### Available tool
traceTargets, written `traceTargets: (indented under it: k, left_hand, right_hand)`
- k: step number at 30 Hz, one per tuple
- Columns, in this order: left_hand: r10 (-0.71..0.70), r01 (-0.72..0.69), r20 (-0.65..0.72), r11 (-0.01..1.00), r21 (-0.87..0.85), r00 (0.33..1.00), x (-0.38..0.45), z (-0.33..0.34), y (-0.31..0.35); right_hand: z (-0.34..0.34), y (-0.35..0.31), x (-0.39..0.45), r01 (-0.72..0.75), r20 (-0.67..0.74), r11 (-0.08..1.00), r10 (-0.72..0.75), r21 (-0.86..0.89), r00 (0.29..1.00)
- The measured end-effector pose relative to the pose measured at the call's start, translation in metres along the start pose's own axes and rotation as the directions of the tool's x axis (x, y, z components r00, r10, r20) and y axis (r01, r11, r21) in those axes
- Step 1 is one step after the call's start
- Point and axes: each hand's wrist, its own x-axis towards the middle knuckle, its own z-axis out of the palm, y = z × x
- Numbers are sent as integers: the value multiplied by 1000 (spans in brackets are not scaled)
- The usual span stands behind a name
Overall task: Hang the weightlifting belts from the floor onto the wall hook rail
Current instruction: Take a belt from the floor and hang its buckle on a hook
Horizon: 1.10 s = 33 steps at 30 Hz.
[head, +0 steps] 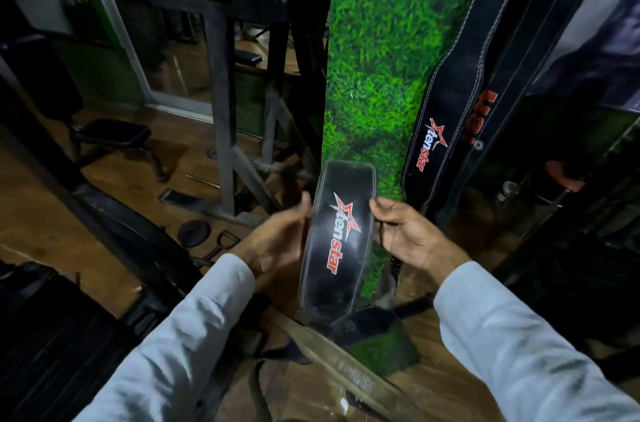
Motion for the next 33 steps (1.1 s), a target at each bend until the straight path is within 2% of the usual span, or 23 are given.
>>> traceTargets:
  k: [2,4,7,9,11,14,16,19,24,27,29,30,33]
  left_hand:
    - [4,-9,-89,998,-59,996,14,9,22]
    - [23,-29,-87,997,-72,996,29,17,44]
    - [-42,43,-83,999,8,996,44,21,57]
    - [-5,20,-117,991,131,993,47,16,50]
    - [116,-83,-137,971,226,984,48,9,37]
    - [216,-196,-52,947,253,975,35,2,22]
    - [217,-213,16,943,254,976,23,1,13]
    - [227,-221,5,942,252,974,6,4,-4]
    - [140,-139,14,964,225,990,-21,-1,-13]
    - [41,-41,-71,999,6,997,-20,0,5]
    - [31,-43,-150,996,-78,988,-9,8,23]
    - [47,-62,-195,996,-71,980,-4,13,32]
    - [144,-111,-274,985,133,951,7,23,45]
  right_hand:
    - [-3,13,-3,-32,44,997,36,-68,998]
    - [0,23,-9,-78,63,981,91,-176,994]
    - [0,37,-18,-146,-13,944,149,-295,989]
    - [-2,38,-24,-174,-36,955,171,-240,985]
    - [2,29,-24,-177,-30,972,174,-156,984]
    - [13,6,-10,-172,-106,977,160,-123,981]
    - [25,-11,3,-177,-152,982,166,-68,974]
    - [47,-29,13,-141,-163,990,136,-16,977]
    - [60,-30,6,5,-138,989,-26,-145,990]
    - [58,-20,-8,50,-104,941,-90,-334,990]
    - [57,-9,-15,66,-73,903,-106,-425,992]
    - [57,-3,-17,61,-58,887,-99,-458,993]
    - [55,11,-23,16,-88,876,-67,-483,994]
